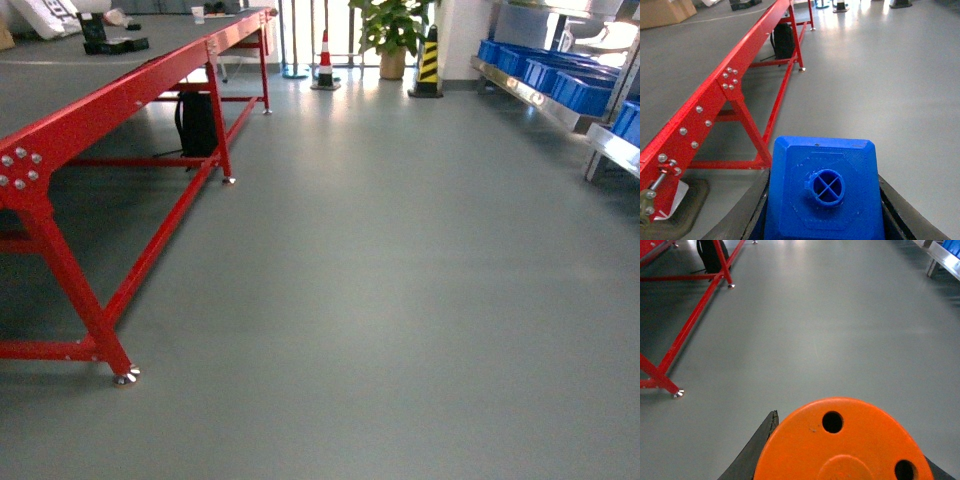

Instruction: Sort blue parts and orange caps into right shelf containers

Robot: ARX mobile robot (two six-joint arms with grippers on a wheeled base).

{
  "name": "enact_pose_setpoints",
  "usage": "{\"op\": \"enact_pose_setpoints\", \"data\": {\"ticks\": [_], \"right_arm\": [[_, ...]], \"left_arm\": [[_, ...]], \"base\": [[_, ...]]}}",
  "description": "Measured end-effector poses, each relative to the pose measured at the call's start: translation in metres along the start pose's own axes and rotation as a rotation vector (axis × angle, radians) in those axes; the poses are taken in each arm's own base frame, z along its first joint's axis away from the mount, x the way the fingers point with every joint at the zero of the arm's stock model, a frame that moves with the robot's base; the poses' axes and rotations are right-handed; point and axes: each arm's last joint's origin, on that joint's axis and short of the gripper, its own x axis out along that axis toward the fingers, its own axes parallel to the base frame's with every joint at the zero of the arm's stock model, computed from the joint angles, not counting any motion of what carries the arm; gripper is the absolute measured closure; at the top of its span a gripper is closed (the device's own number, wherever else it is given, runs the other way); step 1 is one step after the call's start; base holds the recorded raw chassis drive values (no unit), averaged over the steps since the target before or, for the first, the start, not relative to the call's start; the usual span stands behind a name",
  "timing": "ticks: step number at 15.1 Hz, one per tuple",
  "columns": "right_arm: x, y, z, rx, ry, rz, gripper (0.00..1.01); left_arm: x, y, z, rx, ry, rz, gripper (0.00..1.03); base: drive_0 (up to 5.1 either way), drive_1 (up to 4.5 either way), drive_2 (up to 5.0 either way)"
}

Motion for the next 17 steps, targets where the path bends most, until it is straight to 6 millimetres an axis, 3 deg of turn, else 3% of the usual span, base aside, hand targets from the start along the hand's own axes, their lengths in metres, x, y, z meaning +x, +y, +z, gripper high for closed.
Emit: {"op": "enact_pose_setpoints", "data": {"ticks": [2,17], "right_arm": [[-0.0005,-0.0003,0.0003,0.001,-0.004,-0.006,0.59],[-0.0006,-0.0003,0.0000,0.000,-0.002,-0.004,0.59]], "left_arm": [[-0.0002,-0.0006,-0.0001,0.001,0.001,-0.007,0.58],[-0.0001,-0.0003,-0.0001,0.001,0.001,-0.002,0.58]], "base": [[2.0,-0.98,-1.0],[-0.1,4.22,-4.3]]}}
